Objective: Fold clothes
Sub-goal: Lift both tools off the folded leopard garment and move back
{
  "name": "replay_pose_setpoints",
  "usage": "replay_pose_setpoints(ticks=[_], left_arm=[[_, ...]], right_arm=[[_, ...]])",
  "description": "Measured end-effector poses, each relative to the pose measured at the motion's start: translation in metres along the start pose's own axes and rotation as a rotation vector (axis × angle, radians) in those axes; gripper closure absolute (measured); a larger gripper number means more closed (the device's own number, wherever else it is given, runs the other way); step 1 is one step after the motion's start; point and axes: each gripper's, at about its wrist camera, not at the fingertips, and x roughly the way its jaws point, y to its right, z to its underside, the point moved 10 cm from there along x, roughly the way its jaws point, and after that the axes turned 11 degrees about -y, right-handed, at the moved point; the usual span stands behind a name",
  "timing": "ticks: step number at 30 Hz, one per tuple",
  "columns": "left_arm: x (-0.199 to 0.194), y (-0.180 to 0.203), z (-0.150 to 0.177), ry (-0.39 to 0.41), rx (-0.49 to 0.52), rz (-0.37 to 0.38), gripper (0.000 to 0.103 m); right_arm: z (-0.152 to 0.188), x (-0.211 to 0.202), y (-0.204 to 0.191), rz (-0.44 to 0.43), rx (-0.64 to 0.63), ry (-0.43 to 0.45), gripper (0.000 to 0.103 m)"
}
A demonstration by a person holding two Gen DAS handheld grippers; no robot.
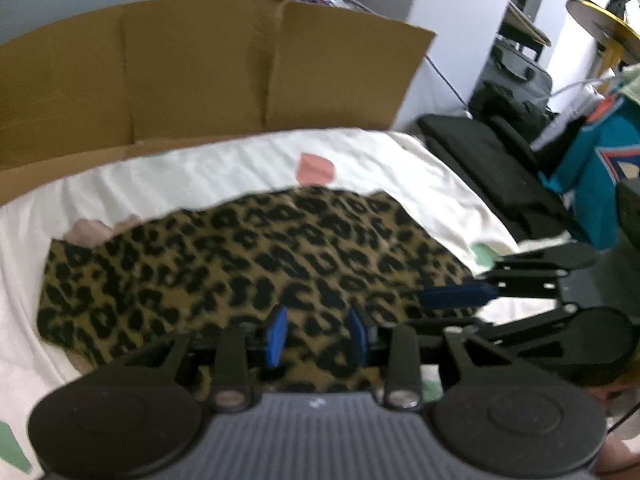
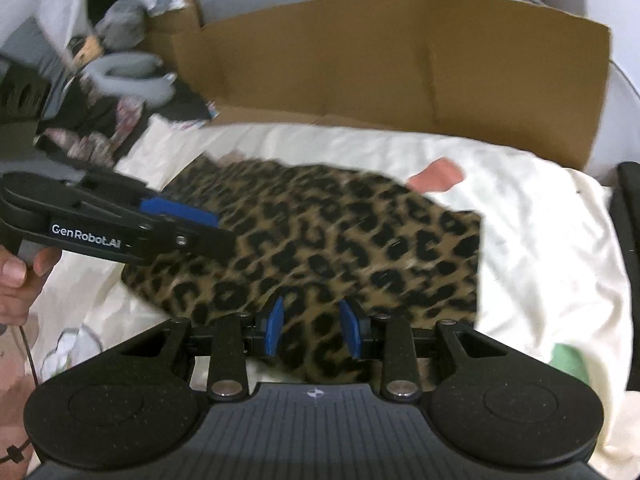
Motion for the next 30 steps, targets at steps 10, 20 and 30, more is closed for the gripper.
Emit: replay_pose_setpoints(ticks=[10,20,30], left_arm=[[0.011,0.015,0.031,-0.028,0.076,-0.046,0.067],[0.022,0.012,0.041,-0.064,0.096,-0.077,0.068],[0.006,-0.045,0.064,-0.103,0.002,-0.192,0.073]], right_arm=[[0.015,0.022,-0.004,0.061,-0.09,-0.079,0.067],[0.017,0.017,0.015,0.104,-0.1,-0.084,0.067],[0.024,0.002,0.055,0.167,-0.01,-0.09,0.067]])
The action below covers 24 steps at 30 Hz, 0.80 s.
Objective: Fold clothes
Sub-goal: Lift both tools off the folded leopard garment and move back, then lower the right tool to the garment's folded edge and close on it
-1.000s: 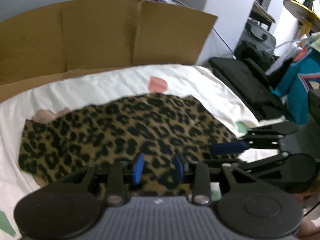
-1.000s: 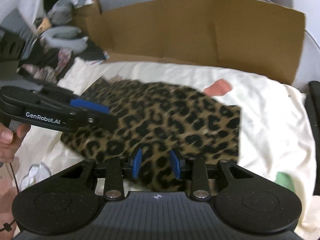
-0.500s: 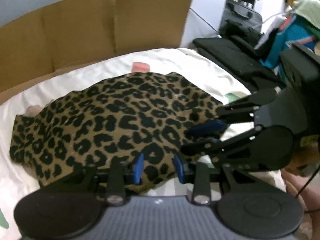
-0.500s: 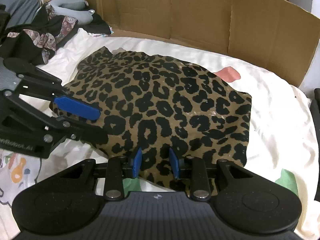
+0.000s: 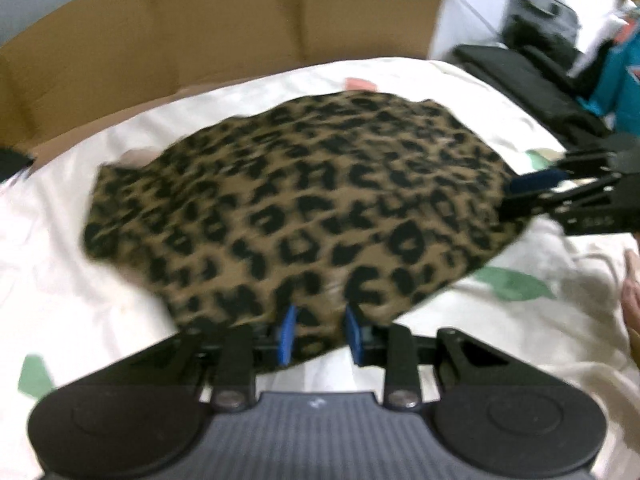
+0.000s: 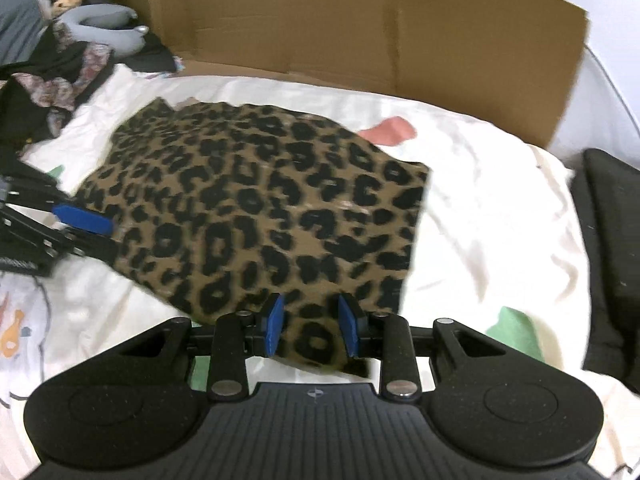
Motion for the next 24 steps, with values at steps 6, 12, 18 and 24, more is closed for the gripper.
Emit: replay_pose_setpoints(ticks=[6,12,18,24], left_arm=[[-0.009,-0.036,0.011,-0.02,-0.083,-0.054,0.076],[-0.023,-0.058,0.02,-0.03,-0.196,-0.038,0.075],[-0.029,-0.062,0.02,-0.016,-0.25,-0.006,0.07],[-0.023,-0.061,0.019,-0.02,-0.279,0.03,0.066]], right_arm=[[0.005,-0.004,0.035,0.024,0.129,-0.018,0.066],[0.004,-0.021,0.054,-0.015,0.263,0.003,0.066],[0.005,-0.028,0.053,-0.108,0.379,-0.004,0.066],[0.019,-0.014,0.043,-0.207,0.48,-0.072,0.065]])
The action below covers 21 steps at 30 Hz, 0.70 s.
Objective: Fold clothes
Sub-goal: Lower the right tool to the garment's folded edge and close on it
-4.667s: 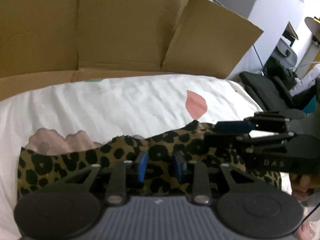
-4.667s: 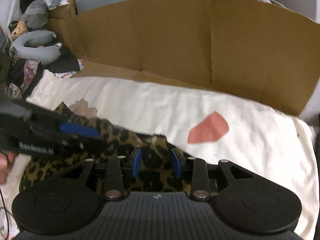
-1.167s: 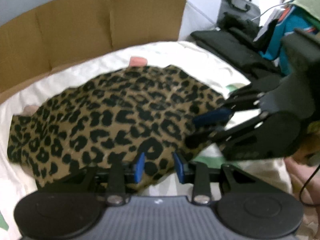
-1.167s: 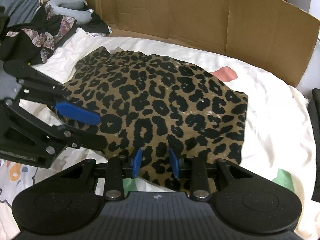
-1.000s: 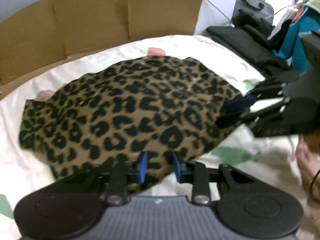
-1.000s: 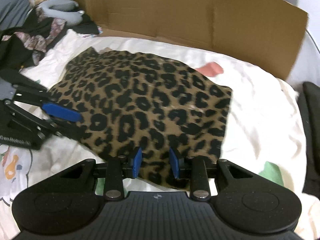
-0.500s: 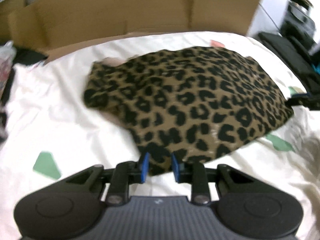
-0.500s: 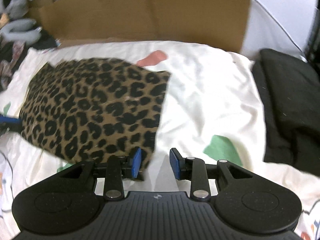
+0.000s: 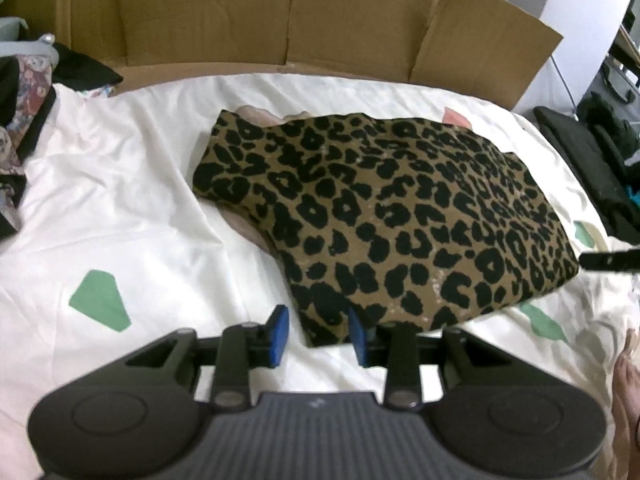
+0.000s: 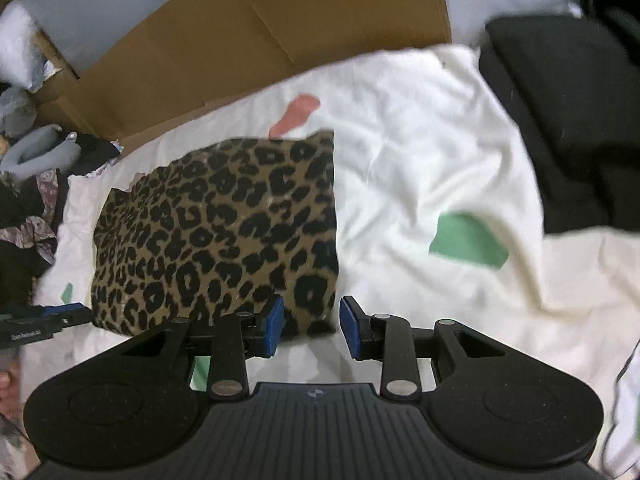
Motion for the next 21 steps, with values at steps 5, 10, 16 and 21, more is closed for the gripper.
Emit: replay_pose_setpoints(ticks=[5,10,16,21], left_arm=[[0.012,0.0,0.003,-0.031,-0.033,0.045,0.062],[0.018,-0.007,0.003,-0.047,-0.094,0.084,0.062],[0.02,-0.01,0.002,-0.045,-0.121,0.091,0.062],[0.02,-0.011,0.002,-0.046,-0.126,0.095,0.061]], right_arm=[[0.01,0.018,0.004,-0.068,0.11,-0.056,0.065],[0.01,0.031,0.018,-0.191,0.28,-0.073,0.063],[0.015,0.03,0.028,-0.258,0.428,-0.115,0.064],[0.015,0.039,0.026,-0.32,0.501,-0.119,0.064]])
